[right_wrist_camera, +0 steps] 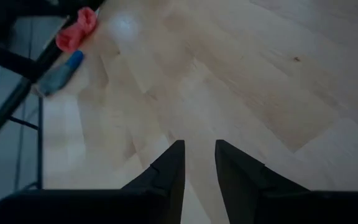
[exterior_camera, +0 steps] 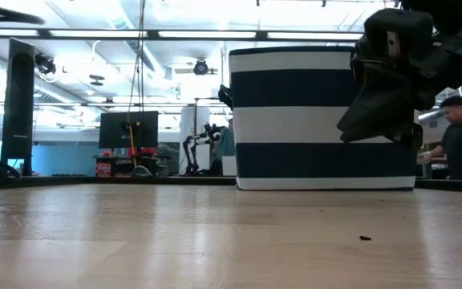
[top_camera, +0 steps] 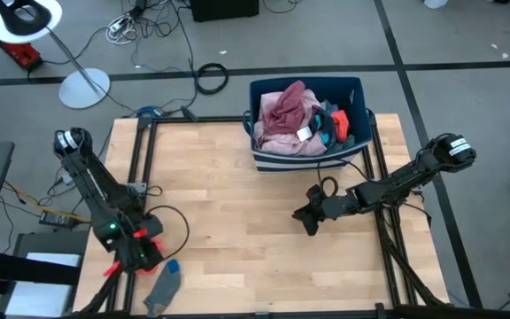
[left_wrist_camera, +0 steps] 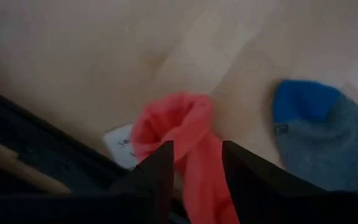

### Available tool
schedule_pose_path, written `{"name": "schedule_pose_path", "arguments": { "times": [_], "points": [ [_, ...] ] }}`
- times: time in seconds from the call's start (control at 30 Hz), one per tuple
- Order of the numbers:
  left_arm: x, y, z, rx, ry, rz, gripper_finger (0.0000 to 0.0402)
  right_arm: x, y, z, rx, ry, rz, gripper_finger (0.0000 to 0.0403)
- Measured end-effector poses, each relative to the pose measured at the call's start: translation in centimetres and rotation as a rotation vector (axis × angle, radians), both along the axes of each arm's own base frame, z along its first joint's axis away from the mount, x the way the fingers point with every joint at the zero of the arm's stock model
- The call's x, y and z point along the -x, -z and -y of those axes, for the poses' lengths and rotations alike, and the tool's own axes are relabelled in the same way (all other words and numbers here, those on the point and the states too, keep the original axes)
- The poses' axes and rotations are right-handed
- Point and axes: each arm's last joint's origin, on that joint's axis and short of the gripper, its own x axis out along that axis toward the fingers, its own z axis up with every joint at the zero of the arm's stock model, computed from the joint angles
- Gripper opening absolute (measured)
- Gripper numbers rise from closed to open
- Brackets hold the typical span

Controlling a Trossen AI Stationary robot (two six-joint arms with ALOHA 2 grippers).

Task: Sort clothes
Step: Put the orange socks into the blue bin

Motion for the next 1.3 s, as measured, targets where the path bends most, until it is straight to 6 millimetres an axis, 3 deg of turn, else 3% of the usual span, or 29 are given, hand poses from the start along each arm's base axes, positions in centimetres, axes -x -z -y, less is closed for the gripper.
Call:
{"name": "schedule_pose_path", "arguments": {
  "times": [0.43,0.6,0.67,0.73,1.0,1.3],
  "points": [
    [1.0,4.8,-0.9,0.05,-0.047,-0.026,0.0137,-0.4,-0.6,-0.1,-0.06,0.022,0.072,0.0089],
    [1.0,5.5,-1.0,0.089,-0.05,-0.032,0.0079,-0.4,-0.7,-0.1,-0.063,0.022,0.08,0.009],
    [0.7,5.1,-0.6,0.114,-0.055,-0.024,0.003,-0.4,-0.7,-0.1,-0.063,0.021,0.08,0.0091],
    [0.3,4.4,-0.3,0.124,-0.062,0.003,0.0013,-0.4,-0.7,-0.1,-0.062,0.02,0.08,0.0091],
    [-1.3,0.7,0.5,0.094,-0.085,0.131,0.0003,-0.4,-0.7,-0.1,-0.058,0.019,0.081,0.0091],
    [-4.2,-7.2,-1.1,-0.04,-0.064,0.219,0.0001,-0.4,-0.6,-0.1,-0.057,0.018,0.077,0.0091]
  ]
}}
